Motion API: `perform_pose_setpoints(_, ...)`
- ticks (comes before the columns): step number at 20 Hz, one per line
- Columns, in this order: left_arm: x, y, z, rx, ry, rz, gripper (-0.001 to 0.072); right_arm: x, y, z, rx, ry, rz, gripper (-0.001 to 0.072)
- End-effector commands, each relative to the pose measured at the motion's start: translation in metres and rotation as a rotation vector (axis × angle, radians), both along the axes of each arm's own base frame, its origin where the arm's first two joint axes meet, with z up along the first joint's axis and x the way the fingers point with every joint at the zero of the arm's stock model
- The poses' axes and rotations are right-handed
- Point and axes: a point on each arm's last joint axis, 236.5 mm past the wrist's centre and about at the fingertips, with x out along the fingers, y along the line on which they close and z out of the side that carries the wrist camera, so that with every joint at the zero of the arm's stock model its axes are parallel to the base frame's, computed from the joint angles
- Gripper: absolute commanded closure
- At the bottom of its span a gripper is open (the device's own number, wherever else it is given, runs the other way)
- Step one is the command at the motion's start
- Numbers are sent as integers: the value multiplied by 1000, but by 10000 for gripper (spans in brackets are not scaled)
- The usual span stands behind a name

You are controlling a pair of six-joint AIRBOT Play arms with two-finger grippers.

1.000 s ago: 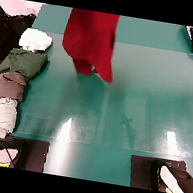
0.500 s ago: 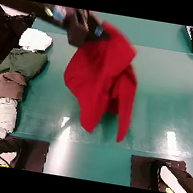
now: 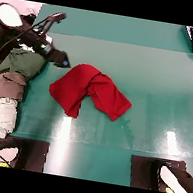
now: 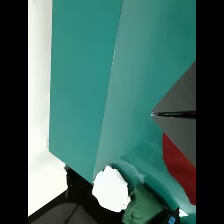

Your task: Fold the shirts.

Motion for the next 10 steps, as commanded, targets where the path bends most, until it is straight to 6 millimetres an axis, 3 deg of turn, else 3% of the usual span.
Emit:
perform_pose_setpoints(1,-16,62,-51,14,187,168,181,-3,2,-5,-10,23,15,694)
perform_pose_setpoints(5,-41,99,-114,27,319,297,181,-4,2,-5,-9,23,15,694)
perform_pose_setpoints(10,-48,100,-153,50,321,345,181,-4,2,-5,-9,23,16,694)
